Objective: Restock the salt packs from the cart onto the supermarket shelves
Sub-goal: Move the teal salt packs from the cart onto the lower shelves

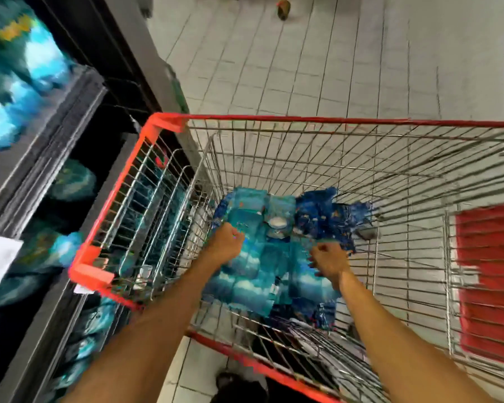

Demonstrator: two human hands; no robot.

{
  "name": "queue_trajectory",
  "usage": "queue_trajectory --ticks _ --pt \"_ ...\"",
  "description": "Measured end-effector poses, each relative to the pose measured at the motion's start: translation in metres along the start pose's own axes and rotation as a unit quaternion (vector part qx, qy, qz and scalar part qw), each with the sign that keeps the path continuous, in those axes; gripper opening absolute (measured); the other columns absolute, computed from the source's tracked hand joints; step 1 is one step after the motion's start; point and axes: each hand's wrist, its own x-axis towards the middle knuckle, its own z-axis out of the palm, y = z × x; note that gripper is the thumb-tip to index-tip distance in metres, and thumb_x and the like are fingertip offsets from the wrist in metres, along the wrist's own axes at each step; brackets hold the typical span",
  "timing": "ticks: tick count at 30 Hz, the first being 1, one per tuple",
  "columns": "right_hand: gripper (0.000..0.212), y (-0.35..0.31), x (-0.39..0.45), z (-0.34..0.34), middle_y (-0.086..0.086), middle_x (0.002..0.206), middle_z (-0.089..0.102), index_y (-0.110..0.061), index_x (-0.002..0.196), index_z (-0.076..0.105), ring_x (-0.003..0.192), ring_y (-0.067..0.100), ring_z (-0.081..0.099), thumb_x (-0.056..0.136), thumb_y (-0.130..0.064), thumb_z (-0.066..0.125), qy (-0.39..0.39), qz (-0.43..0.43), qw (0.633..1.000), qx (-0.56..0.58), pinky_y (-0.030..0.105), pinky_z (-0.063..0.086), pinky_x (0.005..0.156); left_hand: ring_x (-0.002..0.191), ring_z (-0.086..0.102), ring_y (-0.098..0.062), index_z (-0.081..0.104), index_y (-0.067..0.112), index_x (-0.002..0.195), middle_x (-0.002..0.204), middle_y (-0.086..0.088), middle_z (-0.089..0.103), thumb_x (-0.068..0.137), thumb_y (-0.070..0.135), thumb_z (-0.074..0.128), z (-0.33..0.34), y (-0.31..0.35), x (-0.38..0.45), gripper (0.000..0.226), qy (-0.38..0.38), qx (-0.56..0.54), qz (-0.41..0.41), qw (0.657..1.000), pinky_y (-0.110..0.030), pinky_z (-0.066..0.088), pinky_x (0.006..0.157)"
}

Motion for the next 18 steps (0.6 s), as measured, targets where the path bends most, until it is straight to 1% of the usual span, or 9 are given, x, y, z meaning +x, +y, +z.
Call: queue_trajectory --ticks 2,3,4,5,7,10,12,15,18 --pt "0.025 0.03 0.025 0.007 0.012 0.073 0.054 -0.006 0.077 0.056 0.069 0.024 0.051 0.099 -0.018 0.054 -0.003 0.032 0.999 -0.041 0.04 0.046 0.065 0.084 0.055 -0.026 0.051 0.022 0.077 0.076 -0.004 0.055 0.095 0.026 0.053 0.017 -0.001 0.027 0.019 -0.009 0.013 -0.033 0.999 -0.031 0.04 0.07" --pt "0.024 0.043 0.037 0.012 0.012 0.074 0.054 -0.005 0.076 0.059 0.071 0.024 0.051 0.098 -0.016 0.056 -0.002 0.041 0.997 -0.063 0.043 0.049 0.071 0.095 0.059 -0.03 0.059 0.013 0.096 0.093 -0.011 0.062 0.093 0.029 0.057 0.026 -0.006 0.041 0.017 -0.011 0.021 -0.045 0.999 -0.034 0.045 0.079" --pt "0.021 0.055 0.049 0.017 0.014 0.079 0.057 -0.006 0.079 0.063 0.076 0.025 0.054 0.097 -0.014 0.058 0.002 0.049 0.995 -0.085 0.044 0.05 0.079 0.106 0.06 -0.034 0.058 0.006 0.115 0.111 -0.016 0.063 0.092 0.033 0.06 0.036 -0.013 0.055 0.035 -0.015 0.043 -0.058 0.997 -0.038 0.049 0.087" --pt "0.016 0.064 0.059 0.022 0.02 0.086 0.06 -0.004 0.086 0.068 0.084 0.029 0.058 0.096 -0.014 0.06 0.007 0.053 0.993 -0.107 0.043 0.049 0.086 0.11 0.06 -0.036 0.057 0.005 0.122 0.12 -0.018 0.062 0.091 0.038 0.063 0.042 -0.019 0.064 0.046 -0.007 0.057 -0.067 0.996 -0.04 0.05 0.092" --pt "0.034 0.086 0.085 0.031 0.027 0.11 0.065 0.007 0.112 0.064 0.106 0.036 0.062 0.093 -0.021 0.066 0.014 0.072 0.99 -0.123 0.038 0.045 0.09 0.107 0.063 -0.035 0.063 0.006 0.115 0.118 -0.017 0.066 0.085 0.044 0.068 0.056 -0.033 0.084 0.048 0.021 0.076 -0.067 0.995 -0.038 0.05 0.087" --pt "0.068 0.119 0.113 0.04 0.02 0.137 0.052 -0.001 0.138 0.048 0.125 0.035 0.052 0.087 -0.038 0.072 0.006 0.138 0.981 -0.133 0.042 0.042 0.103 0.111 0.061 -0.038 0.057 -0.001 0.12 0.123 -0.023 0.061 0.081 0.048 0.072 0.077 -0.049 0.106 0.064 0.032 0.109 -0.089 0.99 -0.04 0.05 0.086" --pt "0.07 0.138 0.126 0.047 0.021 0.132 0.057 0.0 0.134 0.053 0.12 0.036 0.056 0.084 -0.045 0.073 0.005 0.16 0.974 -0.158 0.043 0.045 0.098 0.113 0.059 -0.039 0.055 -0.004 0.12 0.124 -0.024 0.059 0.079 0.046 0.075 0.09 -0.058 0.116 0.067 0.037 0.105 -0.091 0.99 -0.042 0.048 0.089" --pt "0.061 0.146 0.132 0.055 0.024 0.107 0.069 0.0 0.109 0.067 0.102 0.036 0.066 0.079 -0.053 0.075 0.058 0.15 0.965 -0.206 0.04 0.051 0.082 0.113 0.058 -0.041 0.052 -0.002 0.123 0.124 -0.023 0.059 0.073 0.046 0.08 0.103 -0.068 0.123 0.075 0.055 0.103 -0.114 0.987 -0.047 0.051 0.091" --pt "0.052 0.149 0.134 0.06 0.024 0.097 0.067 -0.004 0.1 0.066 0.091 0.033 0.067 0.075 -0.047 0.082 0.06 0.159 0.969 -0.181 0.041 0.052 0.079 0.117 0.056 -0.04 0.053 0.001 0.128 0.128 -0.023 0.057 0.066 0.05 0.085 0.11 -0.08 0.135 0.085 0.031 0.103 -0.135 0.985 -0.048 0.05 0.095"
